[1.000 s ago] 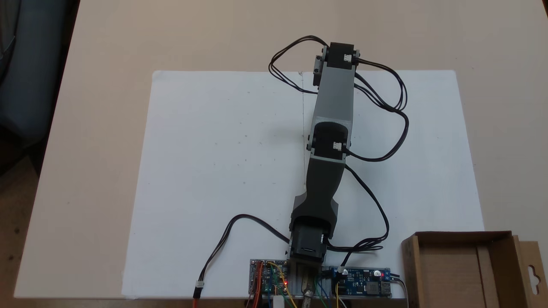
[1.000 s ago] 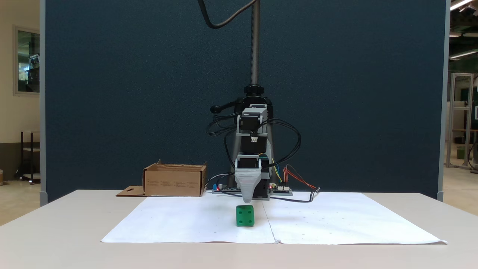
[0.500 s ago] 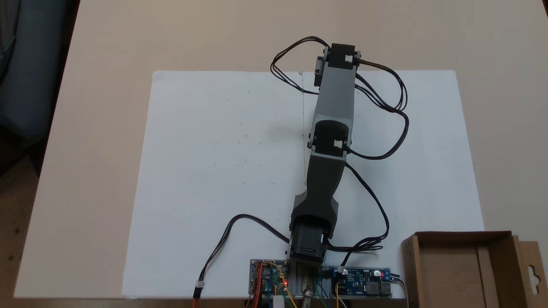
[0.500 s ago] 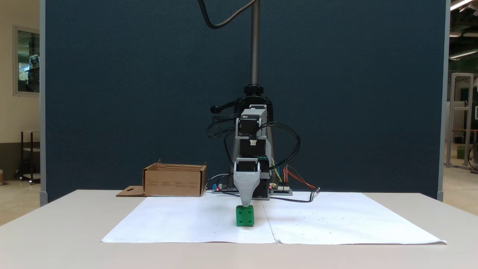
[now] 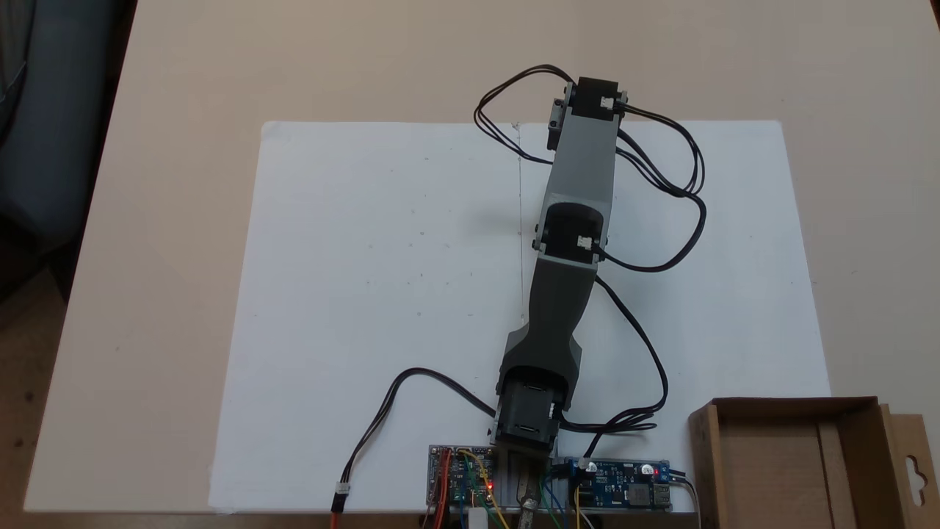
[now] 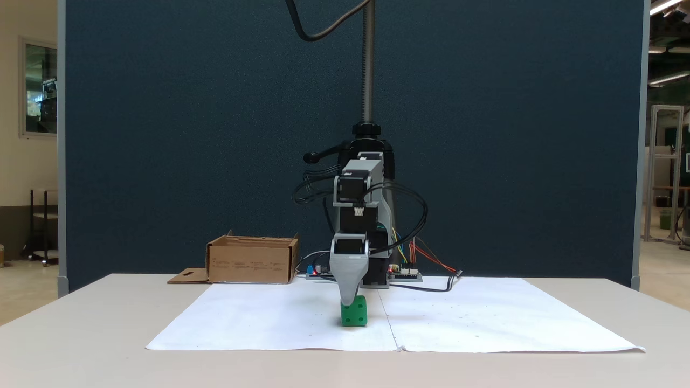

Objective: Grasp a green dice and put it in the bin.

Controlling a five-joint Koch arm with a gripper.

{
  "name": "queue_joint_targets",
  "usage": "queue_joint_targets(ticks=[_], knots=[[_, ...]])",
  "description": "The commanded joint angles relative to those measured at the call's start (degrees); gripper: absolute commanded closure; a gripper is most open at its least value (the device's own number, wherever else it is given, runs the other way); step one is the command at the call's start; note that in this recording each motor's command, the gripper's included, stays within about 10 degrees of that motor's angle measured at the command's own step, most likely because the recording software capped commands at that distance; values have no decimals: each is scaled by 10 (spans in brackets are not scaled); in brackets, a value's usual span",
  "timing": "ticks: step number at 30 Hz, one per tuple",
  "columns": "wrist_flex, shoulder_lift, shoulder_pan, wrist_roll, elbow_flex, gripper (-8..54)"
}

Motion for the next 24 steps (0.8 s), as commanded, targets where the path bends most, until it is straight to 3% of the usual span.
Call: queue_joint_targets(ticks=[1,24], knots=[[-9,6,7,-47,-8,-29],[-56,-38,-1,-48,-9,-20]])
